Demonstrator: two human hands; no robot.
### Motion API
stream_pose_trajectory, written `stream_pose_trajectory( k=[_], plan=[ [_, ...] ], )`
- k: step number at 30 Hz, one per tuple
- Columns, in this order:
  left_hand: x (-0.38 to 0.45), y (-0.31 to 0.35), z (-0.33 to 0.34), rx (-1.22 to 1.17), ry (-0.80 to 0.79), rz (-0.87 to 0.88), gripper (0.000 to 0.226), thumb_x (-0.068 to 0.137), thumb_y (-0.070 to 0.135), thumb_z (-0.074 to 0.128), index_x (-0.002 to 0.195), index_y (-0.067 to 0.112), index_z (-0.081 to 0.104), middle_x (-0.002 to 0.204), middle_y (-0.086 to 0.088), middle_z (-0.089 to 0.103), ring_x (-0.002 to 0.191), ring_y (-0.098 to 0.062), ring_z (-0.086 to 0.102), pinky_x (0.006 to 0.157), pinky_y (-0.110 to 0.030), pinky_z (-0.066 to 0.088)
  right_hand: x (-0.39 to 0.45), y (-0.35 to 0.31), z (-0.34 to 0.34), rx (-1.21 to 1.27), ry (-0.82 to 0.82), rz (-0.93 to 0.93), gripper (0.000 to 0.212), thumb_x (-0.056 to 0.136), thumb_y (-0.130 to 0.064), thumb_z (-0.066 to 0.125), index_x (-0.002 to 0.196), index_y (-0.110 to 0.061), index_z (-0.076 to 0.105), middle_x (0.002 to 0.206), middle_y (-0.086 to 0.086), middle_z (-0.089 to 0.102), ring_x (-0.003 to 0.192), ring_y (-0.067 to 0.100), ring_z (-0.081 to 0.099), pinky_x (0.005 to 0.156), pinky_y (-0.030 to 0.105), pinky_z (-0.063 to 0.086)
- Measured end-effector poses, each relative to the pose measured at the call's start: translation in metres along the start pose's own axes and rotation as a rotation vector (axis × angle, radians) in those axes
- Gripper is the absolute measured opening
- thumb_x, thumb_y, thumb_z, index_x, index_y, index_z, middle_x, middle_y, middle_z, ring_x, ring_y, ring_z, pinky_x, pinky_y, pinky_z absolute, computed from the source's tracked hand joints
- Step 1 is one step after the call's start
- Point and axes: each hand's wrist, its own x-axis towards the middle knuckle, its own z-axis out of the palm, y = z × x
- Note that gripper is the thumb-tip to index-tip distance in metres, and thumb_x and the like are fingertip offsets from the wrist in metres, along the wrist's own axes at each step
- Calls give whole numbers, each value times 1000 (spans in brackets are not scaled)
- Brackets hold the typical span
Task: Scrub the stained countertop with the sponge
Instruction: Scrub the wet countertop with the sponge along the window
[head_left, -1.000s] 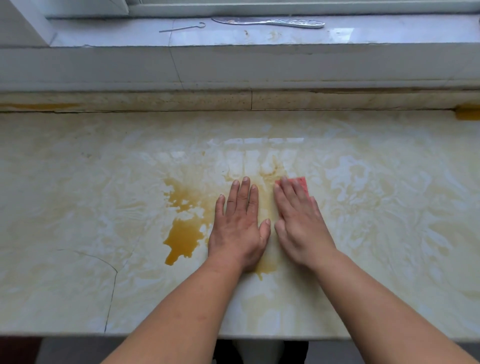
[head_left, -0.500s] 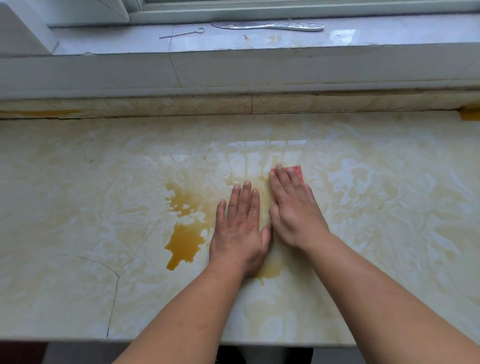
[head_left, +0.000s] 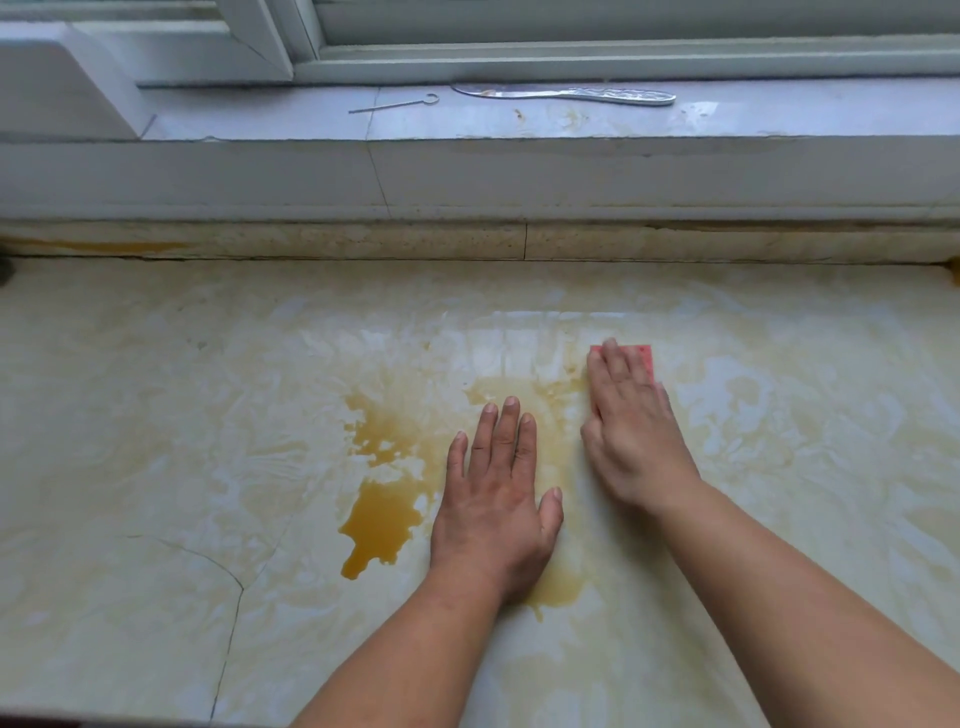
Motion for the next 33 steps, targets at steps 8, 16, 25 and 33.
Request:
stream_pose_trajectory(
  k=[8,16,25,33],
  plan=[
    [1,-1,2,-20,48,12,81,99,57,13,163,18,-18,165,-1,-41,151,-18,-40,125,-49,-16,1,-11,-4,7,-58,-146,73,94,-37,26,162,-27,1,168,-11,-12,150,6,-24,126,43,4],
    [3,-3,16,7,118,14,83,99,55,34,166,11,15,176,-7,-5,162,-25,-5,124,-51,4,-19,4,-2,-20,-26,-115,76,89,-38,19,161,-31,-5,166,-14,-20,150,5,-26,125,35,-2],
    [4,-3,20,52,143,-3,82,98,54,37,165,10,21,176,-9,2,163,-26,0,123,-53,8,105,-22,-22,-33,18,11,72,96,-25,40,160,-16,10,169,2,2,155,25,-9,124,48,10],
    [4,-3,21,57,165,2,81,96,55,41,162,8,32,174,-12,16,161,-28,14,121,-53,15,29,-22,-5,-36,-119,-235,77,92,-29,34,161,-30,1,168,-13,-12,152,7,-21,126,43,6]
  ],
)
